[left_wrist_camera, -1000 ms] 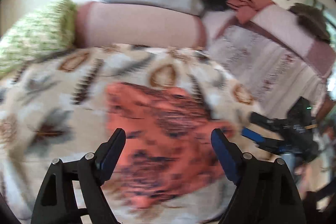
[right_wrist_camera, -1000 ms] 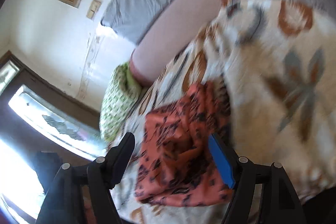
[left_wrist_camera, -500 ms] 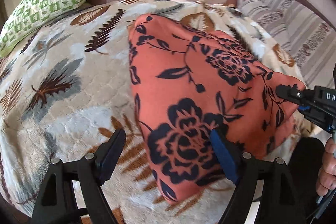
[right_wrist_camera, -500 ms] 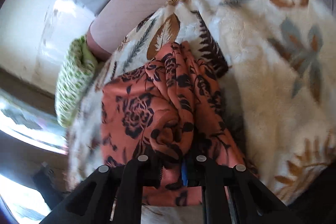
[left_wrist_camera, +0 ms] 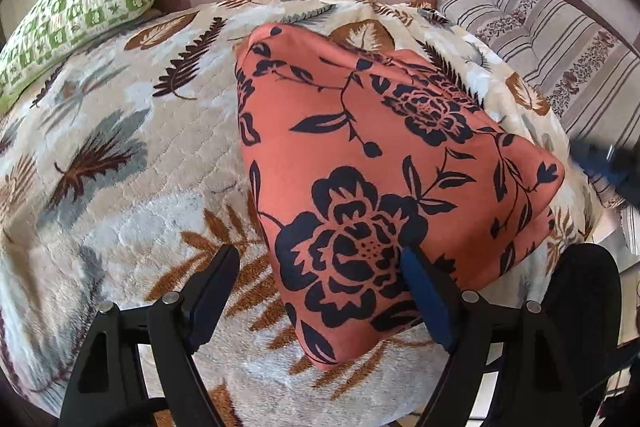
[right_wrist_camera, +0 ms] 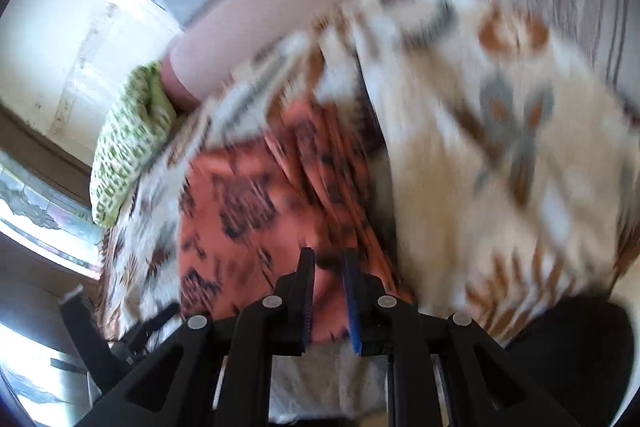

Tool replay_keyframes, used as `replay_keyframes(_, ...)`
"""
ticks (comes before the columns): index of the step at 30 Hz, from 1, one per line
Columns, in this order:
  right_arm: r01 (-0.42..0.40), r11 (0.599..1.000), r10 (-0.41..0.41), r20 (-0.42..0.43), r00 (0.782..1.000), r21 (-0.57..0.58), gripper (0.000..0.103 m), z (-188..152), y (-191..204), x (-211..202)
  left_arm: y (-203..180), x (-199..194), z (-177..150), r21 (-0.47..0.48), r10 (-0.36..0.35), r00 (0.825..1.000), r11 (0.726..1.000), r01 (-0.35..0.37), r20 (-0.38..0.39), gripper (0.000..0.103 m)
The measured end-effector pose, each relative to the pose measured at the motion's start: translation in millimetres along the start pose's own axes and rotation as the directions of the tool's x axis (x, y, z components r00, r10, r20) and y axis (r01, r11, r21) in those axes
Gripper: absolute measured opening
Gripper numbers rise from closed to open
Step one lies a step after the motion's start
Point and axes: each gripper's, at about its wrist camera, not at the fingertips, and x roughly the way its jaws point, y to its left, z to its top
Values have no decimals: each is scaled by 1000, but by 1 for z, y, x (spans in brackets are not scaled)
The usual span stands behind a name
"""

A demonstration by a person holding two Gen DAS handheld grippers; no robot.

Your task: Fold small clothes

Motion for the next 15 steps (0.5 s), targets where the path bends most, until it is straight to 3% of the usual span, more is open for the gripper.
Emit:
replay_keyframes(5, -52, 994, 53, 11, 999, -93, 17, 12, 38, 17, -1, 1, -1, -8, 18, 1000, 1000, -18, 4, 84)
replay_keyframes(7, -31, 993, 31, -7, 1000, -113, 17, 11, 43, 40, -2, 0, -1, -4, 30, 1000, 1000, -30, 4, 84)
replay_keyframes(10, 37, 993, -49, -108, 993, -115, 18, 5, 33, 77, -5, 1, -1, 7, 41, 999, 999, -41, 5, 84)
replay_keyframes(15, 0, 994, -25, -225, 974, -110, 14, -16, 14, 83, -8, 2, 0, 19, 58, 998, 998, -58, 8, 85)
